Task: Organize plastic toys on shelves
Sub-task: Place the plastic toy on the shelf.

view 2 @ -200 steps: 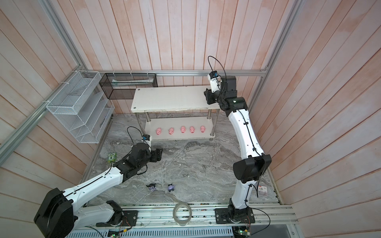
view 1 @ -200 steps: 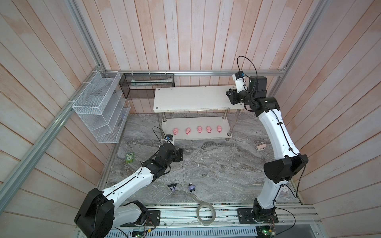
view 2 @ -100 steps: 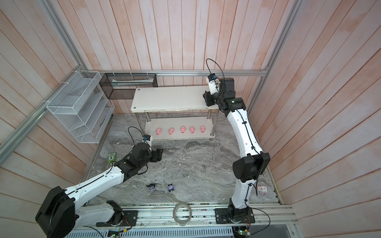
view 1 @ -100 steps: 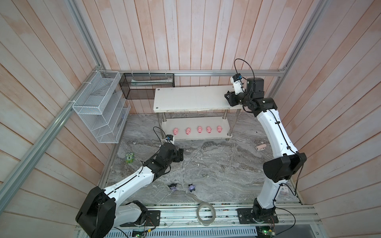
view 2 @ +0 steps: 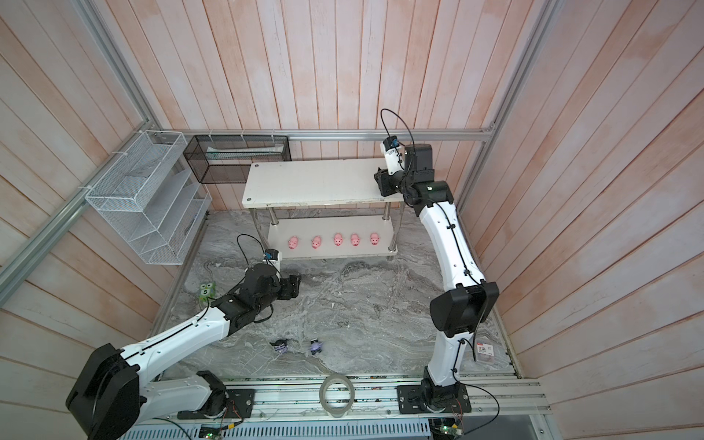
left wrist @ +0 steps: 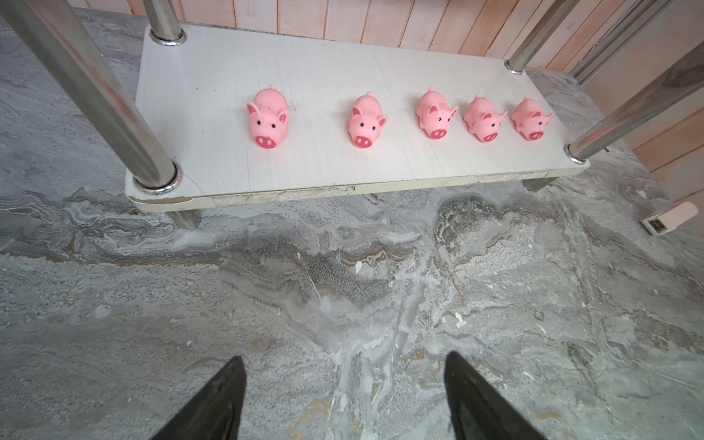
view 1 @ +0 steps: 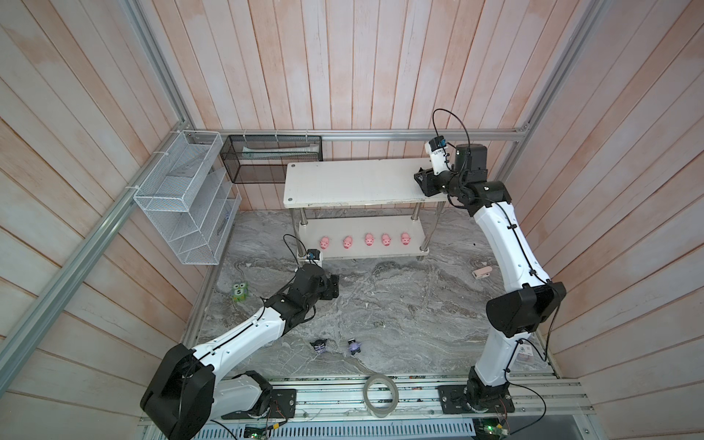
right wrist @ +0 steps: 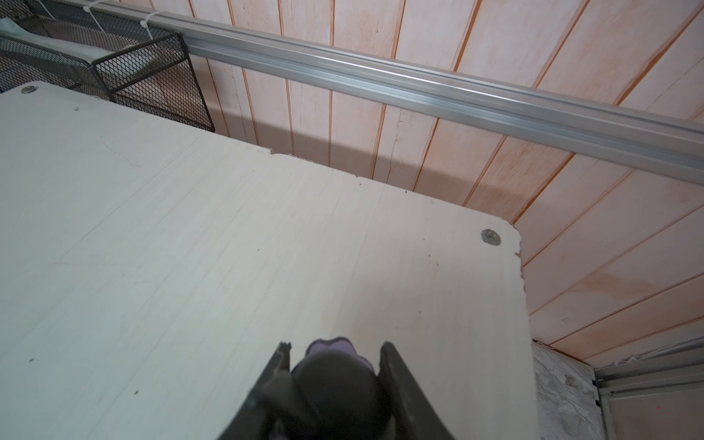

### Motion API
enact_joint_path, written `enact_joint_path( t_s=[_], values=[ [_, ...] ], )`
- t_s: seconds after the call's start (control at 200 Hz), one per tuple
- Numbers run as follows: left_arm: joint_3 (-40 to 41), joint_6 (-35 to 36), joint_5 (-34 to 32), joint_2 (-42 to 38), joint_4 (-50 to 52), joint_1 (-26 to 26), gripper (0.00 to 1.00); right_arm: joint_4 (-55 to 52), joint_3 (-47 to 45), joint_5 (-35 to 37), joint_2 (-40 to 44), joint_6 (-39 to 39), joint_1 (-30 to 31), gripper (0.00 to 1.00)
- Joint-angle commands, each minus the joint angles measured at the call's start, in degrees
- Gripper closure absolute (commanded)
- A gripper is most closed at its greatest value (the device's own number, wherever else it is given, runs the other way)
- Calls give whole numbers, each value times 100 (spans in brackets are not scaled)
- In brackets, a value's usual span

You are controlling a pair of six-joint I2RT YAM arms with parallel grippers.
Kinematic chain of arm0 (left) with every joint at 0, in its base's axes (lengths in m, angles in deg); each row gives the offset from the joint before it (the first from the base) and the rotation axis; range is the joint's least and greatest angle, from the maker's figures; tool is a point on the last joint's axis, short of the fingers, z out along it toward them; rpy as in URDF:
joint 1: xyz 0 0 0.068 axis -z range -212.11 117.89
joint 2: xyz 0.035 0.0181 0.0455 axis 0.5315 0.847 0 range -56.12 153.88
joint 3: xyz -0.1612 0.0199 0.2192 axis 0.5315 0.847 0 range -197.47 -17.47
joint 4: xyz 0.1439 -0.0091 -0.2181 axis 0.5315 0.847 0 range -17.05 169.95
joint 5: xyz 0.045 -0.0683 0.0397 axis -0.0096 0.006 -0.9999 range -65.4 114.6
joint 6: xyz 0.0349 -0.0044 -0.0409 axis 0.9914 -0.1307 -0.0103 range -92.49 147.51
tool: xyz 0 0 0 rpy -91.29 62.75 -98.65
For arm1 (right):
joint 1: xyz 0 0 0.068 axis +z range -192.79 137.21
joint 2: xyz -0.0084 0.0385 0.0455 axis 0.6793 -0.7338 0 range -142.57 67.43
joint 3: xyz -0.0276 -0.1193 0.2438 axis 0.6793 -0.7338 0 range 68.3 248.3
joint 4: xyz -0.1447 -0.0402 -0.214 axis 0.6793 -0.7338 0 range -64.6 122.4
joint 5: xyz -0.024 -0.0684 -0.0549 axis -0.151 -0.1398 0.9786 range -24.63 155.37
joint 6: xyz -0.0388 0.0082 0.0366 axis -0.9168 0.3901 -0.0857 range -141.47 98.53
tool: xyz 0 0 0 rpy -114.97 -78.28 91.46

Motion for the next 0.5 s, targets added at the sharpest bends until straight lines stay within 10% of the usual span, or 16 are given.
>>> enact_joint_path(
  t_s=[0.0,0.495],
  values=[
    [46,50,59,67,-129,-31,18,-49,-91,-110,-119,-31,-33,59],
    [41,51,84,96,-155,-69,18,10,-96,-121,-85,15,-33,46]
  ],
)
